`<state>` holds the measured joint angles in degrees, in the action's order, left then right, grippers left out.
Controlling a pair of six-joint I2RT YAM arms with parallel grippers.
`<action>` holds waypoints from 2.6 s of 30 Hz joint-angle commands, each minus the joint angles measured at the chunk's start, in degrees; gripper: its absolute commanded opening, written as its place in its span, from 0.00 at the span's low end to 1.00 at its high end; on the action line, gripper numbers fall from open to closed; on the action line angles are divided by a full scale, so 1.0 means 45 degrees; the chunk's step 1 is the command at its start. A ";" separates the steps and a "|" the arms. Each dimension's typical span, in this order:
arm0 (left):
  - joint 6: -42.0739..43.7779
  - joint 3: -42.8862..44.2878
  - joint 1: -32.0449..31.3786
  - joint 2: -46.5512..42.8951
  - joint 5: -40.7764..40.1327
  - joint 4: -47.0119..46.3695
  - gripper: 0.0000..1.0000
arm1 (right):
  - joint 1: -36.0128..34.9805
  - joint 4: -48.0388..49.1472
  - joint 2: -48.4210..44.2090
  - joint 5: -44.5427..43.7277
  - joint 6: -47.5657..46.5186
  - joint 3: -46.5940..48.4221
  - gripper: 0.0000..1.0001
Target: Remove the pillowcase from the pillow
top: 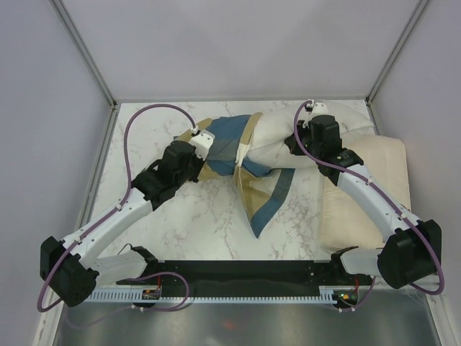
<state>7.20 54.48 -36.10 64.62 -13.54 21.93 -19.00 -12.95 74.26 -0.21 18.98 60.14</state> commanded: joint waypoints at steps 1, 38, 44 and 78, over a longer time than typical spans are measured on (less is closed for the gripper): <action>-0.0154 -0.0172 0.0364 -0.0725 -0.2906 0.0125 0.02 | 0.0608 0.0710 -0.0155 -0.1048 0.0254 0.0443 0.00; -0.2049 -0.0368 0.6594 -0.2446 -0.3964 0.0400 0.02 | 0.4007 0.0339 0.1310 0.0359 -0.0058 0.1811 0.00; -0.2245 -0.0329 0.7065 -0.2504 -0.3244 0.0361 0.02 | 0.4164 0.0378 0.1350 0.0941 -0.0195 0.1890 0.00; -0.7227 0.1018 -0.1763 0.1107 -0.1831 0.0321 0.94 | -0.3354 0.1179 -0.0212 -0.0872 0.0957 0.1011 0.00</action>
<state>-23.70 58.83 -42.89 68.25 -13.69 24.36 -32.32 -11.84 76.55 -3.79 21.41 63.64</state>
